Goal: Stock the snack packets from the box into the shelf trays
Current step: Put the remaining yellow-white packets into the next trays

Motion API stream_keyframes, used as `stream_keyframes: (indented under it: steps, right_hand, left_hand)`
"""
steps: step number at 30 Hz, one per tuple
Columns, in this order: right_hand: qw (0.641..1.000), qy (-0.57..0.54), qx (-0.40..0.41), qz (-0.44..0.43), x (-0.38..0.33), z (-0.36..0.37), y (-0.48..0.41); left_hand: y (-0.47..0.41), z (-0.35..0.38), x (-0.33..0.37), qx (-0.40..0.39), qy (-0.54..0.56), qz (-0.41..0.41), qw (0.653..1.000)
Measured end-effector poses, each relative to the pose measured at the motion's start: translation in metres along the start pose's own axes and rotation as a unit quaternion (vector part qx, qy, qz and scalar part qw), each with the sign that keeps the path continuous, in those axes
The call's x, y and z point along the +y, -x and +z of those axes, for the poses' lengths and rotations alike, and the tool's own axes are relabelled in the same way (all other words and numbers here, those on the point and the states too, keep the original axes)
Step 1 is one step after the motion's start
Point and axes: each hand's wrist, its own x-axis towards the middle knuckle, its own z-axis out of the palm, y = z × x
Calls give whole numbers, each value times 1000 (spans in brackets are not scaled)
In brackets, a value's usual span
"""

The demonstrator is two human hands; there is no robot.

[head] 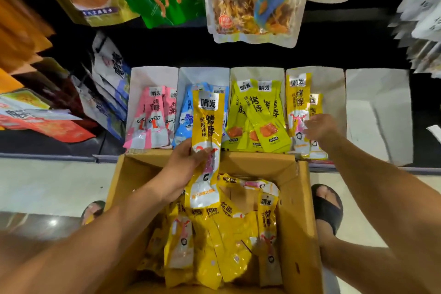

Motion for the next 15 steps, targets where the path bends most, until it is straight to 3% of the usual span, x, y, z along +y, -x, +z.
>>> stream_keyframes:
  steps: [4,7,9,13,15]
  right_hand:
    - [999,42,-20,14,4,9,-6]
    - [992,123,-30,-22,13,22,-24]
    - [980,182,-16,-81,19,28,-27]
    - [970,167,29,-174,11,42,0]
    - [951,235,44,-199,17,50,-6]
  left_hand:
    - [2,2,0,-1,22,-1,1000]
    - [4,4,2,4,20,1,1000]
    - [4,4,2,2,18,0,1000]
    - [4,2,3,8,27,-13,1000]
    - [3,2,3,8,25,-20,999]
